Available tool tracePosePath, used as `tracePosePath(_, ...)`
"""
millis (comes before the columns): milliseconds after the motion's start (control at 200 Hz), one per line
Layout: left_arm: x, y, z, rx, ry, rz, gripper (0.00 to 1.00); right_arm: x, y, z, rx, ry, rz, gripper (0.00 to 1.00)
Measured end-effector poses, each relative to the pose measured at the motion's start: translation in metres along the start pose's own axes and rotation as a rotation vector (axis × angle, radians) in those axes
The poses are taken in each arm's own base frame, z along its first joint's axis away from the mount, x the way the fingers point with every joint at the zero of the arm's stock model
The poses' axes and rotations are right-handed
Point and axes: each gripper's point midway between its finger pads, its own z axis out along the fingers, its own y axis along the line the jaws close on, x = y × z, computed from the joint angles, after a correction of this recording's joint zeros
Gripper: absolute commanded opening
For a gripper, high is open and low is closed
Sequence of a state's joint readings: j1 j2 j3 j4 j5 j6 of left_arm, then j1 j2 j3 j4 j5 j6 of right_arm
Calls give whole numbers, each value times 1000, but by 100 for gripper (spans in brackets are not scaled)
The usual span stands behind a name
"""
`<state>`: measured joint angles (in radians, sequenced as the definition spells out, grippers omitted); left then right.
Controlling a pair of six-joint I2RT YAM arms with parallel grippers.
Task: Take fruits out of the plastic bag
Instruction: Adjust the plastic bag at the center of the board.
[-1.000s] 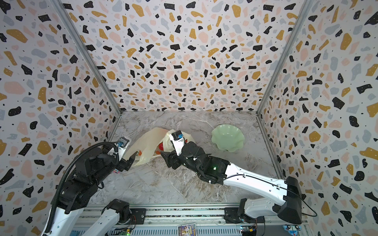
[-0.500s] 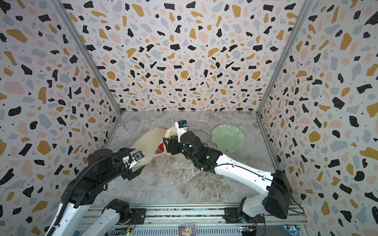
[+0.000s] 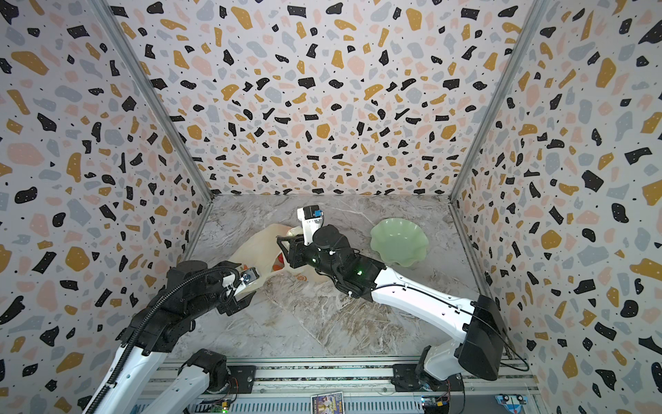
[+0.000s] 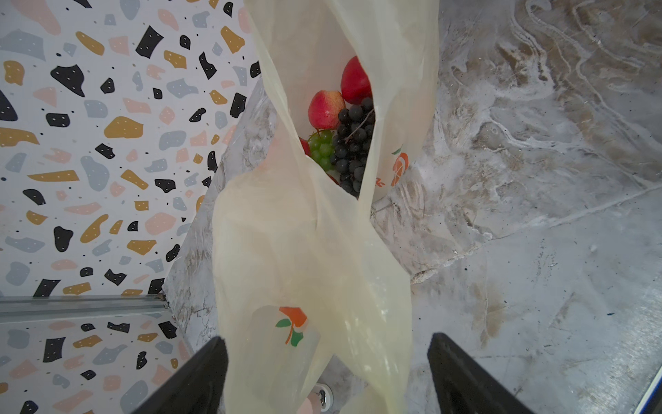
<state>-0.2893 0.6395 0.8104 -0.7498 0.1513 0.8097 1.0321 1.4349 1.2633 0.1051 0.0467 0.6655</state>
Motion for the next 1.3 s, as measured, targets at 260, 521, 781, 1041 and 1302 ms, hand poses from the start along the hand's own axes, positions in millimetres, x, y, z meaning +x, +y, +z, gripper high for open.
tracePosePath(260, -5, 5, 3, -21, -21, 26, 72, -6, -11, 0, 31, -12, -20, 9)
tracePosePath(521, 2, -2, 17, 8, -3, 23, 72, -21, -20, -10, 54, -39, -36, 8)
tracePosePath(781, 4, -5, 26, 27, 12, 22, 60, -31, -19, -18, 52, -63, -54, 8)
tracePosePath(1041, 1, -1, 37, 33, 17, 3, 22, -30, -21, -18, 55, -55, -75, 8)
tracePosePath(1302, -28, 15, 36, 12, -81, -116, 4, -26, -27, -33, 68, -24, -178, 7)
